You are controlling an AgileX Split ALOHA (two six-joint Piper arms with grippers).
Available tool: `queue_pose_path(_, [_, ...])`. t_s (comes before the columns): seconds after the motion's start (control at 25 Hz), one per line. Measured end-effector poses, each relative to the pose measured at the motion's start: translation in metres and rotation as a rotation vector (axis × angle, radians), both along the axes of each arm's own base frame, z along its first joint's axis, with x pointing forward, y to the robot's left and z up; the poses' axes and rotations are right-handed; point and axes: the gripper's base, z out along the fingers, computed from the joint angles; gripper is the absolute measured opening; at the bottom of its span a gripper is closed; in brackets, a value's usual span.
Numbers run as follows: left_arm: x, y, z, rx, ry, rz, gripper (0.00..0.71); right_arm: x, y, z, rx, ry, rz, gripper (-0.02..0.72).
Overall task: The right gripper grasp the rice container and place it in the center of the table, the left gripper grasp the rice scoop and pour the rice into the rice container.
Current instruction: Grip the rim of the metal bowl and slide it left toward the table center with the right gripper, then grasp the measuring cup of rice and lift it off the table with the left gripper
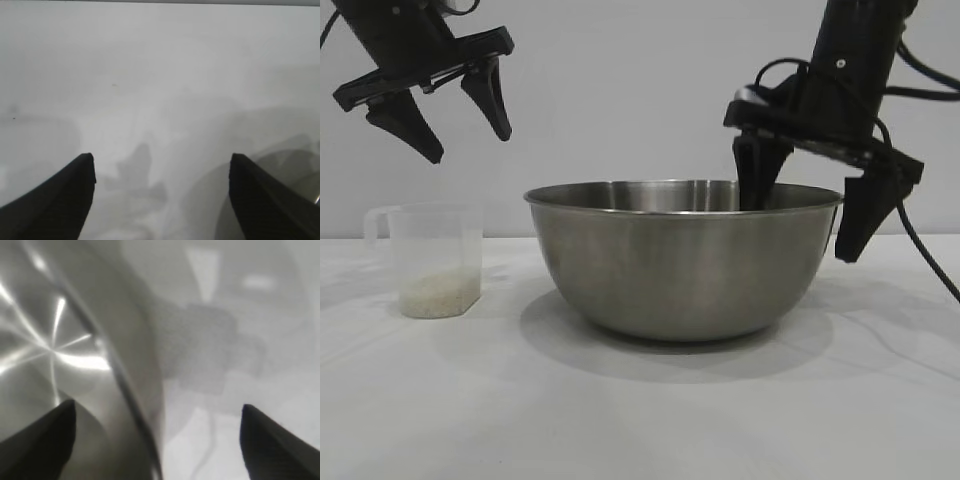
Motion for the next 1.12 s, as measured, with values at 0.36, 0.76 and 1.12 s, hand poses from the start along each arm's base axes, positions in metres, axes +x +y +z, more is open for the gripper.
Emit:
queue_pose_path(0.36, [-0.001,0.000,-0.001,-0.001,0.014,-0.007,0.527,-0.007,-0.019,0.049,-0.145,-0.163,0.059,0.580])
queue_pose_path(0.76, [-0.001,0.000,-0.001,-0.001,0.016,-0.007,0.527,-0.026,-0.058,0.124,-0.153,-0.332,-0.049,0.528])
queue_pose_path(1.12, [-0.001,0.000,-0.001,-0.001,0.016,-0.007,0.527,-0.076,-0.098,0.211,-0.139,-0.551,-0.190,0.528])
